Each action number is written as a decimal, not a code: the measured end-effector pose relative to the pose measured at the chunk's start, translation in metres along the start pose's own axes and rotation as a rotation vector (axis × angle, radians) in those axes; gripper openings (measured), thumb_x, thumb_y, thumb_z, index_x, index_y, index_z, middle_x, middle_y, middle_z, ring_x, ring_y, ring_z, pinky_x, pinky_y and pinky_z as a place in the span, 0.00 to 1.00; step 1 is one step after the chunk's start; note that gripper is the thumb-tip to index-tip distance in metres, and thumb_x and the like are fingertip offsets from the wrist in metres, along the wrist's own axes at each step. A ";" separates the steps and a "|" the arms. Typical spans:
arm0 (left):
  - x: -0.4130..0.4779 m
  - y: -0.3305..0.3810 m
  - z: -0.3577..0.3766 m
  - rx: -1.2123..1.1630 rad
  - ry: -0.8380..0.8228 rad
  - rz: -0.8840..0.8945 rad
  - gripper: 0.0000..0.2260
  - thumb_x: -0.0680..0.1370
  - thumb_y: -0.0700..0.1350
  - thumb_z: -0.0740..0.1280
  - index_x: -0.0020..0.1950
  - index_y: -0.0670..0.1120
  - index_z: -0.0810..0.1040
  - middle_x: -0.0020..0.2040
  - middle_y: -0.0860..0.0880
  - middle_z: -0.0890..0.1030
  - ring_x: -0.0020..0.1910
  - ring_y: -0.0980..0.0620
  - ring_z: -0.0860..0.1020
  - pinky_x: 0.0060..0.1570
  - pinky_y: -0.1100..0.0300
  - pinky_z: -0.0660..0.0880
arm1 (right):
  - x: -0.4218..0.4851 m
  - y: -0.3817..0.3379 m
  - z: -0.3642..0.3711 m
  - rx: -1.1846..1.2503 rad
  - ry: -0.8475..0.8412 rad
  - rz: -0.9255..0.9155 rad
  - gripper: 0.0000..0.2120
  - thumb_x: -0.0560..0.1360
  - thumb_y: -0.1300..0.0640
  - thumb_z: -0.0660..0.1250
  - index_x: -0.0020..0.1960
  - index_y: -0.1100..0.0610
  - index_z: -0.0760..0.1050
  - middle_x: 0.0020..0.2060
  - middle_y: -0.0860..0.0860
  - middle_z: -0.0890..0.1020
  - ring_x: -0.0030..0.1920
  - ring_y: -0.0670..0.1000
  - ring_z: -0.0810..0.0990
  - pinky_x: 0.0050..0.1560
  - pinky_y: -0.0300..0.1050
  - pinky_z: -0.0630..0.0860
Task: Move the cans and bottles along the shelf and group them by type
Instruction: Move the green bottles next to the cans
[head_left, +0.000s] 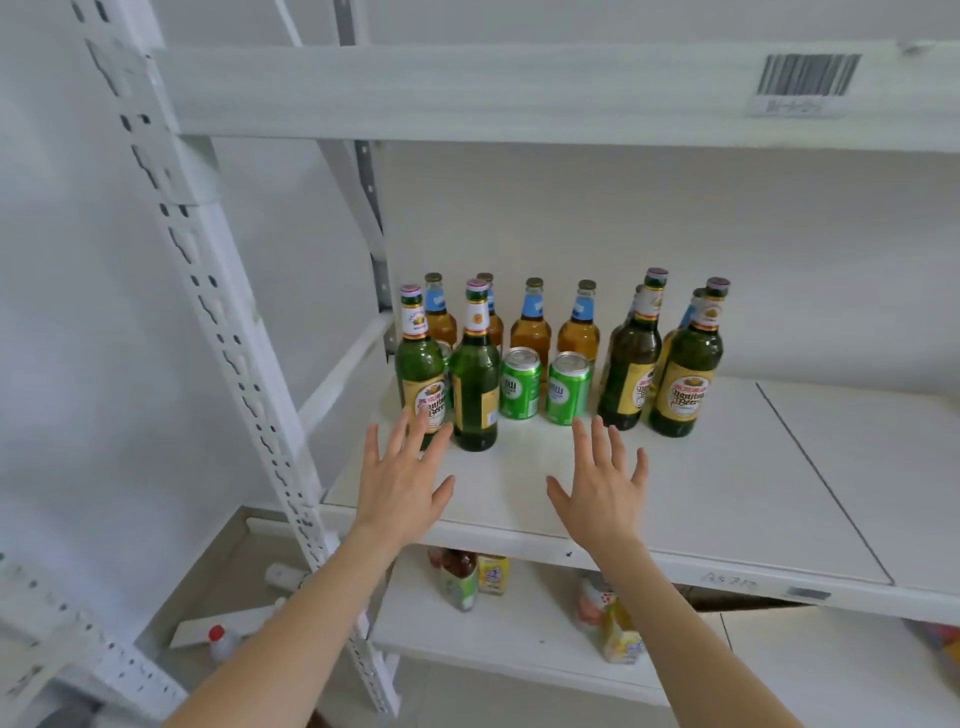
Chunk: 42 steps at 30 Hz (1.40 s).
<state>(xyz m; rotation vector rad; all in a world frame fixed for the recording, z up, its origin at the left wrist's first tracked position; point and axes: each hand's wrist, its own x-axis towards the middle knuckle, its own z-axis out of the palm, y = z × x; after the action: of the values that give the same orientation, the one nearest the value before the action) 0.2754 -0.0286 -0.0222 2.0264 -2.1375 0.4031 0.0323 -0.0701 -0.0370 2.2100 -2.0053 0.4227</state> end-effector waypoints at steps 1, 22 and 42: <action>0.001 -0.016 -0.001 -0.002 0.008 0.006 0.31 0.80 0.61 0.57 0.80 0.52 0.53 0.81 0.44 0.53 0.79 0.42 0.50 0.74 0.35 0.51 | 0.002 -0.014 0.000 0.014 0.006 0.012 0.38 0.77 0.36 0.58 0.79 0.51 0.47 0.80 0.53 0.52 0.79 0.56 0.50 0.75 0.63 0.47; 0.130 -0.087 0.022 -1.133 0.029 -0.150 0.24 0.76 0.56 0.70 0.69 0.55 0.67 0.63 0.56 0.75 0.60 0.58 0.73 0.53 0.64 0.72 | 0.105 -0.109 0.045 1.015 -0.104 0.191 0.37 0.70 0.48 0.76 0.72 0.51 0.61 0.59 0.43 0.75 0.62 0.49 0.74 0.51 0.37 0.72; 0.145 -0.083 0.027 -1.512 -0.122 -0.333 0.32 0.57 0.61 0.79 0.60 0.58 0.77 0.54 0.56 0.84 0.53 0.53 0.82 0.50 0.51 0.80 | 0.122 -0.098 0.044 1.376 -0.242 0.227 0.35 0.61 0.53 0.82 0.63 0.43 0.71 0.57 0.40 0.79 0.57 0.45 0.77 0.40 0.34 0.78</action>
<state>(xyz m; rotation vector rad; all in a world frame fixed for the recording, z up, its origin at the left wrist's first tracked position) 0.3505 -0.1784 0.0033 1.3083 -1.2203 -1.0680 0.1442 -0.1881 -0.0341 2.6321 -2.4229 2.1891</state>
